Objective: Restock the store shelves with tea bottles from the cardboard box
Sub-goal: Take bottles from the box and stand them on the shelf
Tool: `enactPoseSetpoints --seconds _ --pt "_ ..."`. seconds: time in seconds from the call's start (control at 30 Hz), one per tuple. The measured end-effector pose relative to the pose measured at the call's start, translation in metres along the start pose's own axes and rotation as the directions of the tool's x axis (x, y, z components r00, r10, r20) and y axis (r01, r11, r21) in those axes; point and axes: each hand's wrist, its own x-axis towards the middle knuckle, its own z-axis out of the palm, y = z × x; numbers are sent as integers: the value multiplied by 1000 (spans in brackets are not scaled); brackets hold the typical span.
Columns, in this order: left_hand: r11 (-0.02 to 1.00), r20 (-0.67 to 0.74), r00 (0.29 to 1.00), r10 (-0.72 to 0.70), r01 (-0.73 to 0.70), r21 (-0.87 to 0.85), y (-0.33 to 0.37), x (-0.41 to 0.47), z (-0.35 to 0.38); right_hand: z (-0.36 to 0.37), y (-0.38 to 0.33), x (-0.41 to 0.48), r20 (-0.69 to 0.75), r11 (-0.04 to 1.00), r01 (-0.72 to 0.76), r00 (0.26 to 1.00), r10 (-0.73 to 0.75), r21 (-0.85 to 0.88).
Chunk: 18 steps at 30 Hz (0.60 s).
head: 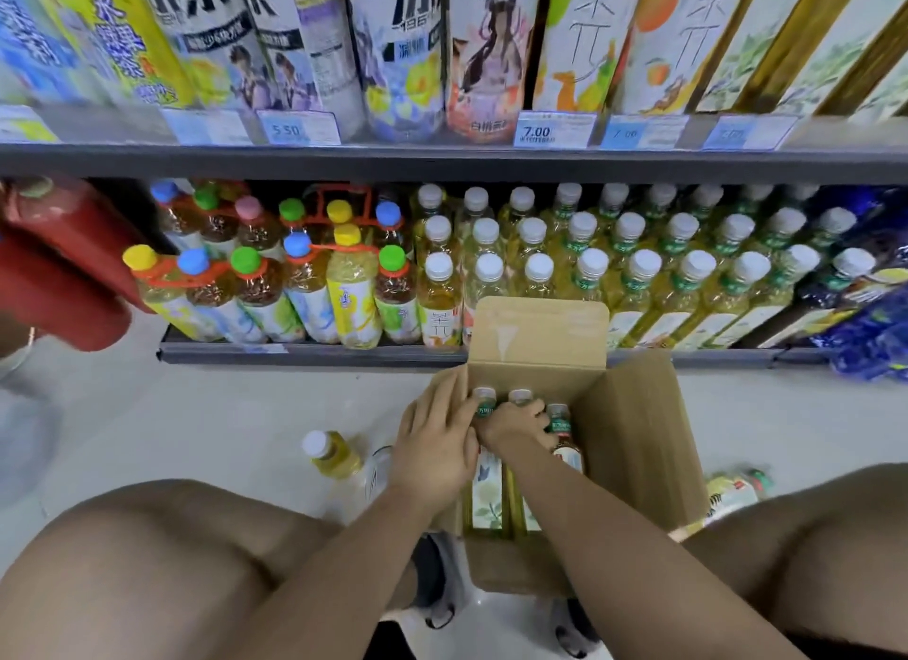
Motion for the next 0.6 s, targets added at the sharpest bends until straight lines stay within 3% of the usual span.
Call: enactPoseSetpoints --seconds 0.17,0.33,0.47,0.6 --pt "1000 -4 1000 -29 29 -8 -2 -2 7 -4 -6 12 15 990 -65 998 63 123" --pt "1000 4 1000 -6 6 22 -1 1 8 -12 10 11 19 975 54 998 -60 217" --pt "986 180 983 -37 7 164 12 5 -12 -26 28 -5 -64 950 159 987 -148 270" --pt "946 364 931 -14 -106 305 46 -1 -24 -35 53 -25 -187 914 265 958 -215 306"
